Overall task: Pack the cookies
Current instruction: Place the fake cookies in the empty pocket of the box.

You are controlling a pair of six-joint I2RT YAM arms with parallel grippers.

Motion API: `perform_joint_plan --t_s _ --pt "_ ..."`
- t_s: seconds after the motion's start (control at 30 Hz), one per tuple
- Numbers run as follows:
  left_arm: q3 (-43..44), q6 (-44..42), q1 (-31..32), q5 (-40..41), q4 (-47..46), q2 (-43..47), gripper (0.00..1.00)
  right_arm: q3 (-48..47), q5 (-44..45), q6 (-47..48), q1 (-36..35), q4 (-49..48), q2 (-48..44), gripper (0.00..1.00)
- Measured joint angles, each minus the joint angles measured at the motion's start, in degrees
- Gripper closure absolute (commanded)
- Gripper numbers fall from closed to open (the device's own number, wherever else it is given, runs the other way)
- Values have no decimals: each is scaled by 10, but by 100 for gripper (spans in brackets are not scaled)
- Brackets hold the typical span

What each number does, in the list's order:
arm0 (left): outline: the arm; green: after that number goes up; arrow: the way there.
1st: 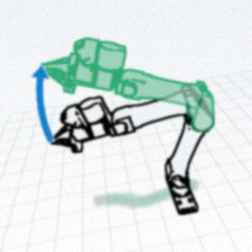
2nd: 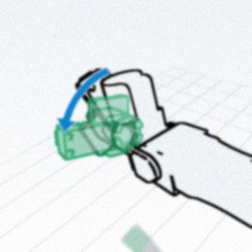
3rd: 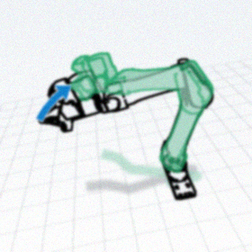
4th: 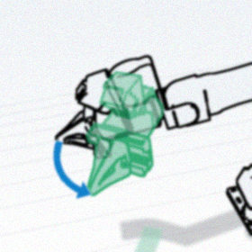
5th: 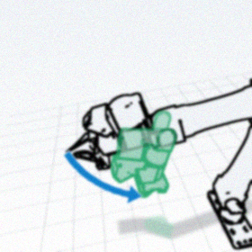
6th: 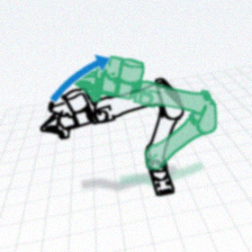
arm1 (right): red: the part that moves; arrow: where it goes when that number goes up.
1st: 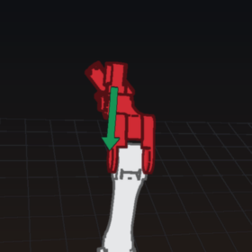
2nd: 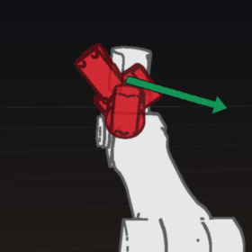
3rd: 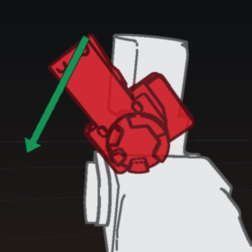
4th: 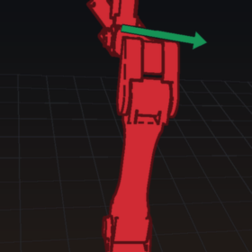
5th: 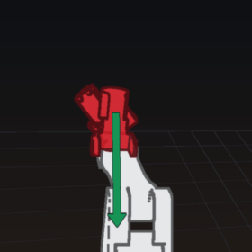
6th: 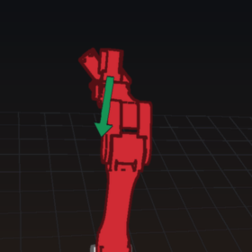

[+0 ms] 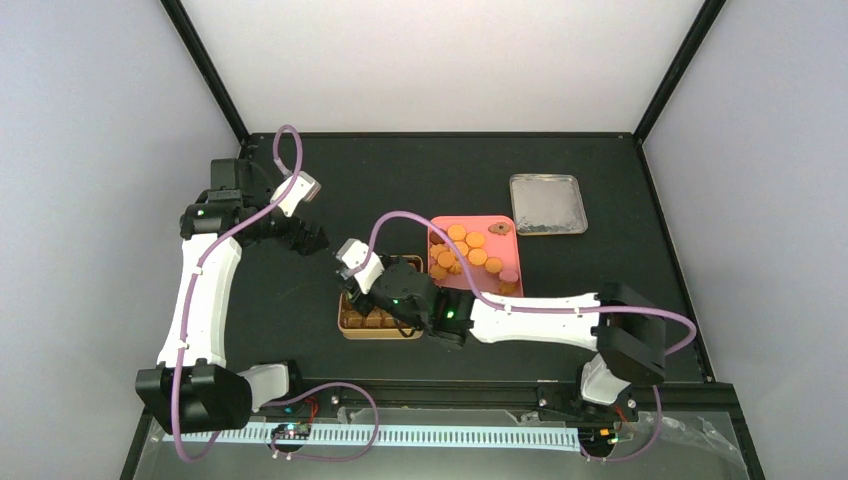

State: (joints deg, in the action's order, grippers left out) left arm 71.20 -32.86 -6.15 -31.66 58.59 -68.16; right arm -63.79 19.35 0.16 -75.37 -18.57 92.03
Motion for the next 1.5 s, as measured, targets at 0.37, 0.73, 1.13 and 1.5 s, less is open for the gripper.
perform_joint_plan --t_s 0.37,0.73,1.13,1.5 --pt "0 0 -2 2 1 0 2 -31 -4 -1 0 -3 67 72" --pt "0 0 -2 1 1 0 2 -31 -3 -4 0 -5 67 62" --pt "-1 -3 -2 1 2 7 2 -21 -3 -27 3 -13 52 81" --pt "-1 -6 -2 1 2 7 2 -11 -12 -46 19 -25 22 83"
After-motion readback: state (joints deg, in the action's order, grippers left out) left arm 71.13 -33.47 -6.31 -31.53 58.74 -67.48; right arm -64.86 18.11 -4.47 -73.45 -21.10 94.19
